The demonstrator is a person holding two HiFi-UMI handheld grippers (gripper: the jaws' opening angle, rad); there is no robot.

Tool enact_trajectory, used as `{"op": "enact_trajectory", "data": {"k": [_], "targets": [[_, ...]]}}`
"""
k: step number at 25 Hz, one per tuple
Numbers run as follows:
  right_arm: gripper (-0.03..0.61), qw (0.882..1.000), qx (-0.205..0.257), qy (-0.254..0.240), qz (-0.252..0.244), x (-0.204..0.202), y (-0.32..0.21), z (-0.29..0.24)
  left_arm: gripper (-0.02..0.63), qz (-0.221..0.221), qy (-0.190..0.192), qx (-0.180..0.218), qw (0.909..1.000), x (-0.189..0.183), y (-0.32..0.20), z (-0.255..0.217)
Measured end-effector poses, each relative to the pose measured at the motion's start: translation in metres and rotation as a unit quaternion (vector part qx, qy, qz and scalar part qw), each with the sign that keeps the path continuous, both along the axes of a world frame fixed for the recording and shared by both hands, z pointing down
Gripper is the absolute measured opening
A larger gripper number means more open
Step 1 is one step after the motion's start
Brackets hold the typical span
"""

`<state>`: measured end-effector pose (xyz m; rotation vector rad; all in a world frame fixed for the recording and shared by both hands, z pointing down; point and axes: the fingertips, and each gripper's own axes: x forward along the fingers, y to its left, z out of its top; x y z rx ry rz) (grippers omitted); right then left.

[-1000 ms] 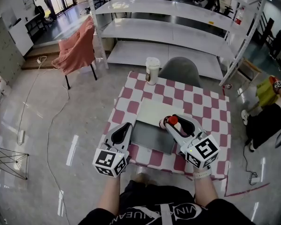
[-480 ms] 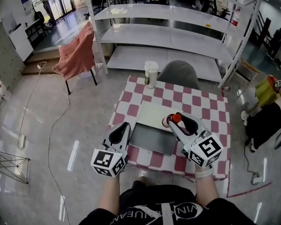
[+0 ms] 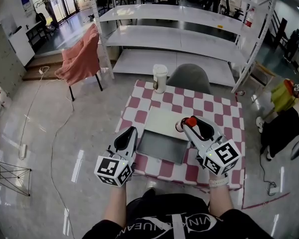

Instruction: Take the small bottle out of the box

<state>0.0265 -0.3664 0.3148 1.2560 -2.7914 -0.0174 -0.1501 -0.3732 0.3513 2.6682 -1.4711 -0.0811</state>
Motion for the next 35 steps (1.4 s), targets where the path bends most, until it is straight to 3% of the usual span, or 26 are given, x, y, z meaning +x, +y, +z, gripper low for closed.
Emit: {"op": "enact_trajectory", "data": {"k": [20,35], "targets": [[0.136,1.0,-0.022,-0.012,-0.002,-0.005,-0.018,0.018,0.023,-0.02,0.002,-0.018,0.9996,-0.021,-0.008,0.013],[0.135,0.999,-0.03,-0.007,0.006,-0.003,-0.025,0.025,0.023,-0.006,0.0,-0.041,0.9991,-0.018,-0.016,0.028]]}}
